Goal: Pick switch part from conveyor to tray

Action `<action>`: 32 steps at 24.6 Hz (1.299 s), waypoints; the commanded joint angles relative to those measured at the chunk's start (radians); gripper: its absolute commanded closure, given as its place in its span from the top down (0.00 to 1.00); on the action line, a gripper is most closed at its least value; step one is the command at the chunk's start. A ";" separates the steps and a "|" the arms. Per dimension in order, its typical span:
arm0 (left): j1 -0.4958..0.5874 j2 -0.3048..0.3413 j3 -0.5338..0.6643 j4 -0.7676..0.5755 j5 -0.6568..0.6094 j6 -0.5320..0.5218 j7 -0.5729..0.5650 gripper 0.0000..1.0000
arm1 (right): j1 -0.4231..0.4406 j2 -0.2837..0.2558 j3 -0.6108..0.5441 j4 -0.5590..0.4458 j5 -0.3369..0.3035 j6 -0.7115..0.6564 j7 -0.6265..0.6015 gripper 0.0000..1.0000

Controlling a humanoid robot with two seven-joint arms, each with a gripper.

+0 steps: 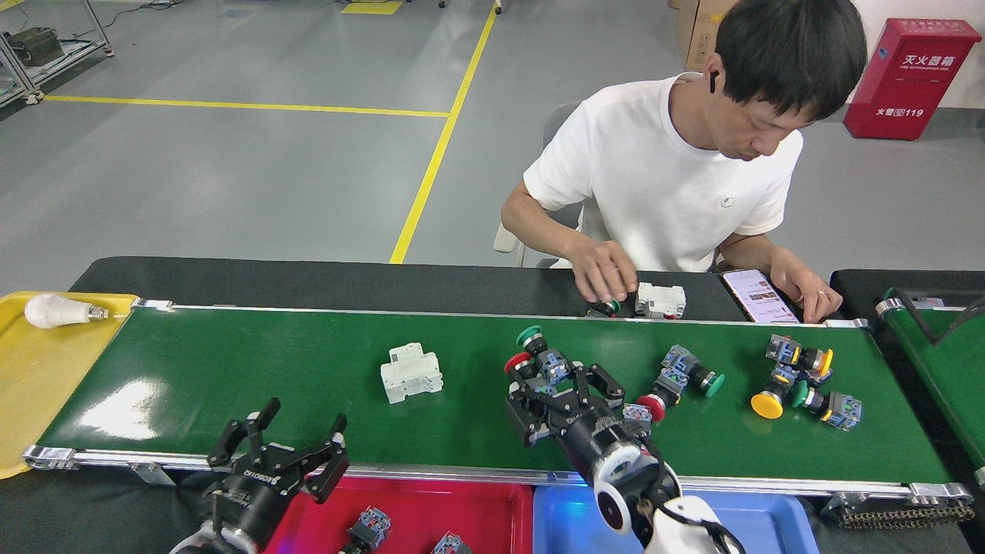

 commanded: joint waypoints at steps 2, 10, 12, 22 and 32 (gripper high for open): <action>-0.058 0.009 -0.025 0.045 -0.007 0.053 0.009 1.00 | 0.054 -0.006 -0.002 -0.076 -0.043 -0.241 0.108 0.41; -0.182 0.009 -0.051 0.220 -0.007 0.065 0.012 1.00 | 0.042 0.010 0.026 -0.062 -0.041 -0.245 0.139 1.00; -0.200 0.009 -0.051 0.248 -0.007 0.073 0.014 1.00 | 0.025 0.010 0.013 -0.070 -0.049 -0.245 0.137 1.00; -0.231 0.049 -0.071 0.321 -0.007 0.108 0.061 0.45 | 0.048 0.017 -0.438 -0.220 -0.021 -0.170 0.008 0.86; -0.147 0.054 -0.062 0.225 0.062 0.091 0.067 0.05 | 0.261 0.067 -0.459 -0.240 0.244 0.227 -0.185 0.97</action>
